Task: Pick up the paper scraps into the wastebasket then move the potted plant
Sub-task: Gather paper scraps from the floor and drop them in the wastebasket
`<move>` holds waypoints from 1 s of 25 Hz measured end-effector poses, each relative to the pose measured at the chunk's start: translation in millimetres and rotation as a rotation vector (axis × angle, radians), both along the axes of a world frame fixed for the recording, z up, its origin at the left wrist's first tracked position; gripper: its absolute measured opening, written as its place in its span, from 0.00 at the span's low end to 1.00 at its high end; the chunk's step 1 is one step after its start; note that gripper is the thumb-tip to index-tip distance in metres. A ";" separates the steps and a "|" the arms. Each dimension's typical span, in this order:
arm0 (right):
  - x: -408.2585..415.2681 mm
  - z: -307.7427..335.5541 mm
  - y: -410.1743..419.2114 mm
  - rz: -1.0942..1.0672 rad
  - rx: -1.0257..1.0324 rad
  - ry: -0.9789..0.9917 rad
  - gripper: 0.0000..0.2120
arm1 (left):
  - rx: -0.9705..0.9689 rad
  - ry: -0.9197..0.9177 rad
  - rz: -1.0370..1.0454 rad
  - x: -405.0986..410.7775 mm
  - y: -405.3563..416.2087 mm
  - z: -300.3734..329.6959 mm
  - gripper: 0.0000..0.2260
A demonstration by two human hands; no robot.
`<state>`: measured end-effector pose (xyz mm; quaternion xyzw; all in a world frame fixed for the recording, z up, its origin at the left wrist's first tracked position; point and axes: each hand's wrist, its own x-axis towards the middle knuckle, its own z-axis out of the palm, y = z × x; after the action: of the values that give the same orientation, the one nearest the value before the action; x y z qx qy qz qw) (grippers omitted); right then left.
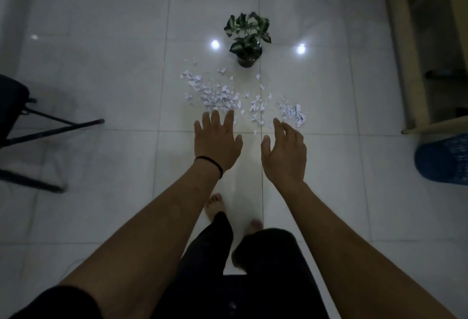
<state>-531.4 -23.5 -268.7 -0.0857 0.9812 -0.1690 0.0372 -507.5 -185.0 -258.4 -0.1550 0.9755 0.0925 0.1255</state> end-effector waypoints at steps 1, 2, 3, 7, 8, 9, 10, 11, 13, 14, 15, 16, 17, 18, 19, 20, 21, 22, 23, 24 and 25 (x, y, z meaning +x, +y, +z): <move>-8.3 -14.3 -1.6 0.003 0.013 -0.021 0.26 | -0.001 -0.013 -0.009 -8.9 -2.0 -14.8 0.32; -15.6 -29.3 -2.3 0.009 0.026 -0.033 0.26 | -0.005 -0.031 -0.018 -15.1 -3.2 -30.7 0.32; -23.9 -48.5 -2.6 0.011 0.034 -0.050 0.26 | -0.005 -0.058 -0.026 -22.6 -4.2 -49.4 0.32; -57.0 -129.7 -2.8 0.078 0.064 -0.071 0.27 | 0.024 -0.095 0.000 -47.6 -4.5 -128.4 0.30; -65.3 -145.3 -3.1 0.126 0.086 -0.059 0.27 | 0.027 -0.104 -0.005 -52.4 -4.5 -145.9 0.30; -77.4 -167.9 -2.2 0.165 0.104 -0.057 0.27 | 0.040 -0.123 -0.003 -59.6 -2.6 -168.9 0.31; -92.1 -200.6 1.6 0.192 0.120 -0.053 0.27 | 0.052 -0.146 0.001 -68.5 2.5 -201.9 0.31; -105.7 -232.2 7.0 0.213 0.128 -0.058 0.27 | 0.053 -0.171 0.004 -75.7 6.7 -234.3 0.30; -129.3 -288.1 22.2 0.236 0.140 -0.071 0.27 | 0.050 -0.220 0.013 -88.0 12.3 -290.9 0.27; -140.1 -314.8 32.1 0.244 0.144 -0.083 0.27 | 0.058 -0.233 0.025 -94.4 14.1 -318.1 0.25; -150.6 -341.8 42.2 0.257 0.148 -0.102 0.27 | 0.078 -0.243 0.040 -100.6 14.4 -345.6 0.22; -158.6 -367.3 51.2 0.284 0.156 -0.126 0.27 | 0.096 -0.248 0.056 -105.4 13.8 -372.5 0.20; -165.5 -392.4 58.6 0.325 0.170 -0.142 0.28 | 0.110 -0.252 0.075 -108.4 13.1 -399.7 0.18; -172.5 -417.0 66.1 0.366 0.188 -0.153 0.28 | 0.121 -0.255 0.087 -110.7 12.7 -427.6 0.17; -179.9 -441.8 73.1 0.403 0.204 -0.158 0.28 | 0.133 -0.266 0.090 -112.5 12.0 -455.6 0.17; -187.4 -463.0 77.7 0.438 0.213 -0.154 0.28 | 0.126 -0.277 0.096 -113.7 10.4 -482.6 0.18; -195.1 -482.4 80.4 0.475 0.215 -0.140 0.28 | 0.123 -0.289 0.118 -113.8 8.5 -509.6 0.18; -202.7 -500.9 81.5 0.510 0.211 -0.112 0.28 | 0.135 -0.293 0.158 -114.5 6.4 -533.6 0.19; -206.2 -520.7 83.1 0.543 0.203 -0.091 0.28 | 0.162 -0.312 0.194 -114.1 4.7 -554.6 0.19; -207.0 -537.2 85.1 0.555 0.186 -0.084 0.28 | 0.175 -0.311 0.216 -112.9 4.4 -573.0 0.19; -207.6 -554.4 86.7 0.562 0.164 -0.078 0.28 | 0.161 -0.278 0.209 -112.1 5.0 -594.0 0.19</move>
<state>-739.0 63.2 -823.1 -0.3443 0.9271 -0.0754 0.1271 -619.6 -180.0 -852.4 -0.2563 0.9168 0.1603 0.2609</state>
